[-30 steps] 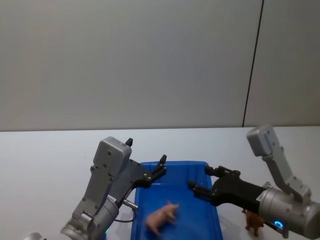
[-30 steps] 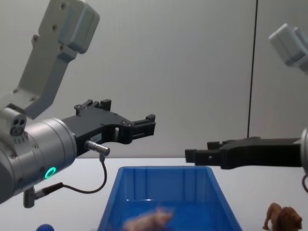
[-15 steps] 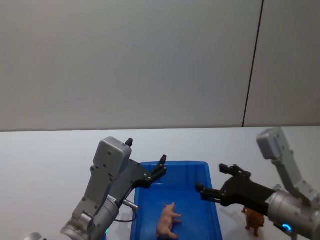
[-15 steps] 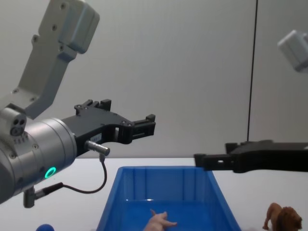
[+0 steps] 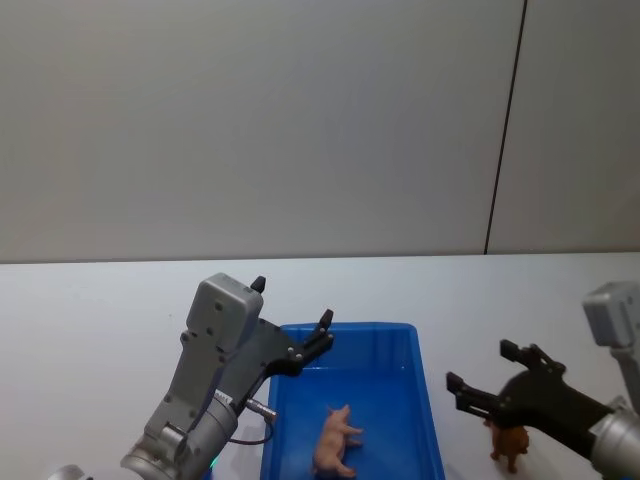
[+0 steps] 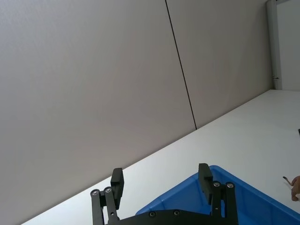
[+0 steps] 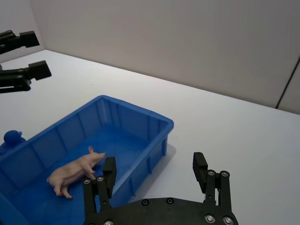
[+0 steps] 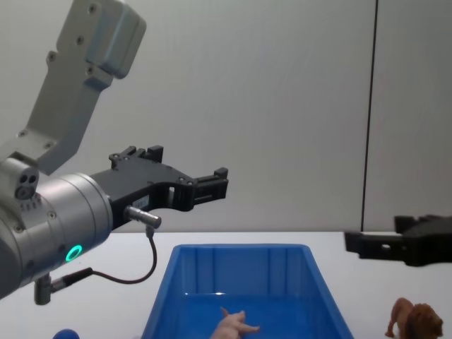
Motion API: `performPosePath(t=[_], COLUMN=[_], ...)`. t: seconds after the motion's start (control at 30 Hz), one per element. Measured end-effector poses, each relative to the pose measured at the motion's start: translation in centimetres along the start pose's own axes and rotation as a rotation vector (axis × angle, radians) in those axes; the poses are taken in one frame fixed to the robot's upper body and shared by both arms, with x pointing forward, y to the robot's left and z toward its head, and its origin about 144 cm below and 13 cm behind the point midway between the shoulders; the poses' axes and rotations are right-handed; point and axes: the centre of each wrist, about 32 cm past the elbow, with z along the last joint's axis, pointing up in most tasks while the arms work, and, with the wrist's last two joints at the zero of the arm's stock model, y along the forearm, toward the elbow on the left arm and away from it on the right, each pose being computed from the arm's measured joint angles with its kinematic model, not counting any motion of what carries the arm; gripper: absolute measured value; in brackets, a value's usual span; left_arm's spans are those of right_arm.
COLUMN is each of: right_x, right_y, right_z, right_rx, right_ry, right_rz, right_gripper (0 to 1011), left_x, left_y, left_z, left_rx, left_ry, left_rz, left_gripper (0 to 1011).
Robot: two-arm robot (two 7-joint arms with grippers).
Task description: Pick up the two dolls from the table and place them into the box.
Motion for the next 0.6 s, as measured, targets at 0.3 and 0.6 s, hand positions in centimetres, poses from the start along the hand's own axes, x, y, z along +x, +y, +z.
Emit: performPosePath(t=[0.3,0.6], right_x=[0.0,-0.1], right_y=[-1.8,-2.2], right_z=[-1.3,-2.6], right_rx=[-0.051,-0.120], right_ry=[0.035,0.068], right_rz=[-0.055,-0.068], right_gripper=[1001,1001], left_x=[0.0,0.0], left_y=[0.0,0.0], left_z=[0.0,0.0], left_rx=[0.000,0.000], left_ry=[0.000,0.000], left_rz=[0.000,0.000], left_gripper=[1003,1003])
